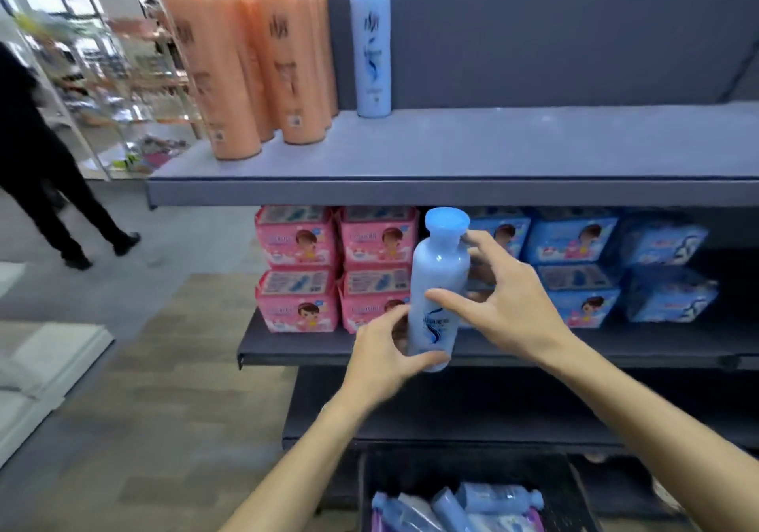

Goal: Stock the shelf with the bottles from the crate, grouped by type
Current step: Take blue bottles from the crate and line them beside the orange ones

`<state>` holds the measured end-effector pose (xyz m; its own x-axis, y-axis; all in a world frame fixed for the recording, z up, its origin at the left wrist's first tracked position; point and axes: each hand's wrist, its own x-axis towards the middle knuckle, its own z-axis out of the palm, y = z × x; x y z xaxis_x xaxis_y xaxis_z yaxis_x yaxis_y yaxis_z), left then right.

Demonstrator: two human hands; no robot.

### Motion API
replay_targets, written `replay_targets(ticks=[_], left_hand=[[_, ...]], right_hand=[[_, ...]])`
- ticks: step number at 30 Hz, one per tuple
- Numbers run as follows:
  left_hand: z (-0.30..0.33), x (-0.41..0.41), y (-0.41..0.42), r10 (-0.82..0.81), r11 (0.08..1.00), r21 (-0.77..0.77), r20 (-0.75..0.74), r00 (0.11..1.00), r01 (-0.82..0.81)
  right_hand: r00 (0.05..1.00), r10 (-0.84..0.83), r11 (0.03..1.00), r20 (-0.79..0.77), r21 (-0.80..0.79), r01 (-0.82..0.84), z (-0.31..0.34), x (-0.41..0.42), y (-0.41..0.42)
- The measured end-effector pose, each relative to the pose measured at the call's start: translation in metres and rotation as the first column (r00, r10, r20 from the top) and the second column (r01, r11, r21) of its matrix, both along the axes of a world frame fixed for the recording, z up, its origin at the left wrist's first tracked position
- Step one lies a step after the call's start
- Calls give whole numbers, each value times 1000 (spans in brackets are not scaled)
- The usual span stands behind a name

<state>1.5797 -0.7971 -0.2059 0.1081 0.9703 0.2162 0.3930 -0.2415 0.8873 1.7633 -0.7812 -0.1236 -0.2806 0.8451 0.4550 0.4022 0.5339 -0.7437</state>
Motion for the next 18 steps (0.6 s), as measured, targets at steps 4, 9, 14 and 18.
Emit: replay_targets(ticks=[4,9,14,18], left_hand=[[42,-7,8,37,995,90,-29,999,-35],[89,-15,14,90,979,189,-45,995,-80],[137,-23,13,163,942,309,-81,983,-131],[176,-30,15,258,893,402,-87,962,-204]], right_hand=[[1000,28,994,6,102,-29,43,-9,8],[998,63,983,21,169,-66,89,-15,17],[995,104,962,12,251,-103,142,-25,23],[989,150,942,-1,305,-143,183,-32,28]])
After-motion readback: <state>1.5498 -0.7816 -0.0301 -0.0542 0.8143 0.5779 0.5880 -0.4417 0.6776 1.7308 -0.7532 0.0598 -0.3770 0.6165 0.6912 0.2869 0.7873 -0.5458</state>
